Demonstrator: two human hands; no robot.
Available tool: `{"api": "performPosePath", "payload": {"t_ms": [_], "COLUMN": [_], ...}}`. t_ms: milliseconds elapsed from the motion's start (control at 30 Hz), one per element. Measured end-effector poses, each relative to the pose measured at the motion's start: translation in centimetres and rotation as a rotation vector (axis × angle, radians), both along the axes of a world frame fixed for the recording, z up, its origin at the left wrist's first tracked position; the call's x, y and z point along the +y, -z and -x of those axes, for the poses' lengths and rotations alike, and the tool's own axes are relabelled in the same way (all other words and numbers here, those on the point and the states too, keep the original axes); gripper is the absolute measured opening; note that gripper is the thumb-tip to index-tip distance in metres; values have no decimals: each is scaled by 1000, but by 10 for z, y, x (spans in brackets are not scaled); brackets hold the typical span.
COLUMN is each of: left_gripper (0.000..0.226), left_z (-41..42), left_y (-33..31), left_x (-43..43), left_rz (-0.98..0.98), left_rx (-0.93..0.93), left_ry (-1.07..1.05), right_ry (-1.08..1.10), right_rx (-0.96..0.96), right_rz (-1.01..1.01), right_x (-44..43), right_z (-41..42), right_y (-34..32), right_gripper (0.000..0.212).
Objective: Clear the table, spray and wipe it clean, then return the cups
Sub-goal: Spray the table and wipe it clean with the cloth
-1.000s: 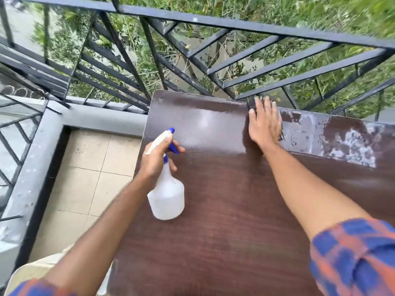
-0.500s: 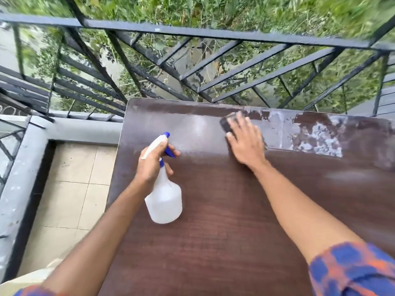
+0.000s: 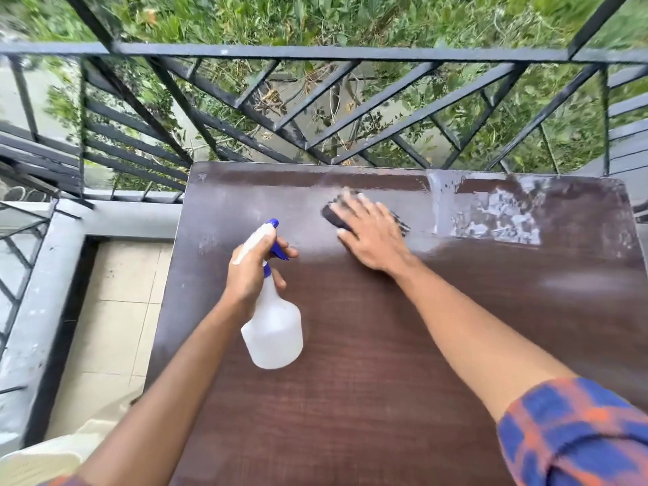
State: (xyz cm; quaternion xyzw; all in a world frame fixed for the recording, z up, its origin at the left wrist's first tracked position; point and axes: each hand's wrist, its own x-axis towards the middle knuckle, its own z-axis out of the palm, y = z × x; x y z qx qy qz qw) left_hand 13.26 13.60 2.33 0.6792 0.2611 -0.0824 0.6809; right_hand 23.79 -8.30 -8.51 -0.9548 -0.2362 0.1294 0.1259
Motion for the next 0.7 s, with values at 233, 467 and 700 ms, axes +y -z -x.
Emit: {"api": "performPosePath", "payload": {"t_ms": [233, 467, 700], "left_gripper": [36, 36, 38], "left_z": [2, -7, -11], "left_y": [-6, -12, -17], "left_x": [-25, -43, -65], "left_rz": [-8, -10, 14], "left_rx": [-17, -48, -82], "left_ry": [-17, -33, 3], "right_ry": [718, 417, 147], "right_rx": [59, 106, -34], "right_rz": [27, -31, -5], "right_x": [-135, -19, -87], "right_z": [-48, -22, 17], "right_y": [-3, -7, 8], "right_gripper": [63, 65, 56]}}
